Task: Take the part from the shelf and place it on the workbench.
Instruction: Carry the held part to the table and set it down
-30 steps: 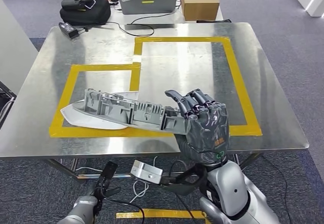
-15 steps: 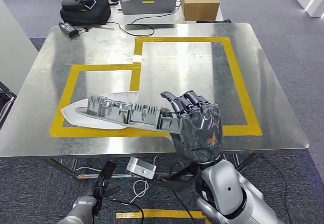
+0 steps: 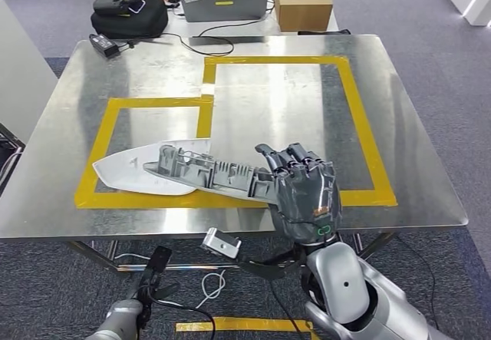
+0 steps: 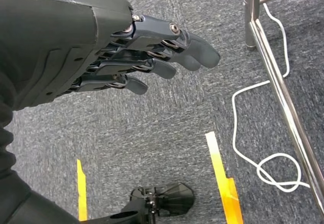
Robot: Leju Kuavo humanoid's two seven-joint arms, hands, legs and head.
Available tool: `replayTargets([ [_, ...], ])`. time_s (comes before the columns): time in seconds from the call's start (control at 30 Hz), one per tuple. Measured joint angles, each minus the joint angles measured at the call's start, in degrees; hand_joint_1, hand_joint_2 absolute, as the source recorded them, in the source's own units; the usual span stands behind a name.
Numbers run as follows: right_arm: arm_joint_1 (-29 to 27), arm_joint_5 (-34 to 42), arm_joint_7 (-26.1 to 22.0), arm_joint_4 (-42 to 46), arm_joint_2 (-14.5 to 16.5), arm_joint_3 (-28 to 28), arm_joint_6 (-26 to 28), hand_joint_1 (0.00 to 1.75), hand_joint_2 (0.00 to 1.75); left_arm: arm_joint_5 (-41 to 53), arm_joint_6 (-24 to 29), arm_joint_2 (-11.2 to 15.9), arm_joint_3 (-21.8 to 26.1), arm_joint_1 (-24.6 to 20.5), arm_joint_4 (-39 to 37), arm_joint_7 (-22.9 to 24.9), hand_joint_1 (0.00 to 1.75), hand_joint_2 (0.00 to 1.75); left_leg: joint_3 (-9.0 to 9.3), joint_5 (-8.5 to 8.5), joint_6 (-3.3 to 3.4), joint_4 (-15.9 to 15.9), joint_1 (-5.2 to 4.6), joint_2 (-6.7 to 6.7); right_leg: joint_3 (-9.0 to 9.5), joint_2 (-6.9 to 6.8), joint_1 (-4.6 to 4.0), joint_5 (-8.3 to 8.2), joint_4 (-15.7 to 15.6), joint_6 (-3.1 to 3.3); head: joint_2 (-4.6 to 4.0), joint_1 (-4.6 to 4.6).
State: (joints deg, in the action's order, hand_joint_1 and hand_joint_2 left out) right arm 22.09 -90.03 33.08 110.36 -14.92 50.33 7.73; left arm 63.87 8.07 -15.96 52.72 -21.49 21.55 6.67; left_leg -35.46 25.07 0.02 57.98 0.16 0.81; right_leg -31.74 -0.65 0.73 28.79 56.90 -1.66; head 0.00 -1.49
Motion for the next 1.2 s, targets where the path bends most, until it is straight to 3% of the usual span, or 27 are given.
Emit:
replayTargets([
  [0.43,-0.3,-0.01,3.33,-0.21,-3.47,2.34,-1.15,1.75,1.75,-2.71,0.0,1.03,-1.93,0.56,0.0,-0.33,0.0,1.75,0.03,-0.01,0.01,0.0,0.01,0.0,0.03,0.0,0.01,-0.01,0.0,0.0,0.0,-0.01],
  [0.93,-0.46,-0.03,3.9,-0.35,-4.4,3.38,-2.33,1.75,1.75,-3.68,0.0,1.28,-2.64,0.74,0.0,-0.35,0.0,1.75,0.04,-0.01,0.01,0.0,0.01,0.0,0.03,0.01,0.0,-0.01,0.0,0.0,0.0,0.0],
  [1.1,-3.82,-0.02,2.34,-1.61,-4.16,2.01,-3.99,1.75,1.75,-5.69,0.0,1.49,-3.77,1.11,0.0,-0.34,0.0,1.75,0.04,-0.01,0.01,0.0,0.01,0.0,0.06,-0.02,0.0,0.0,0.0,0.0,0.0,-0.01],
  [1.2,-8.3,0.01,-1.49,-4.2,-2.53,-2.74,-5.73,1.75,1.75,-6.94,0.01,1.72,-4.48,1.31,0.01,0.1,0.0,1.75,0.04,-0.01,0.01,0.0,0.01,0.01,0.07,-0.04,0.0,0.0,0.0,0.0,0.0,0.0],
])
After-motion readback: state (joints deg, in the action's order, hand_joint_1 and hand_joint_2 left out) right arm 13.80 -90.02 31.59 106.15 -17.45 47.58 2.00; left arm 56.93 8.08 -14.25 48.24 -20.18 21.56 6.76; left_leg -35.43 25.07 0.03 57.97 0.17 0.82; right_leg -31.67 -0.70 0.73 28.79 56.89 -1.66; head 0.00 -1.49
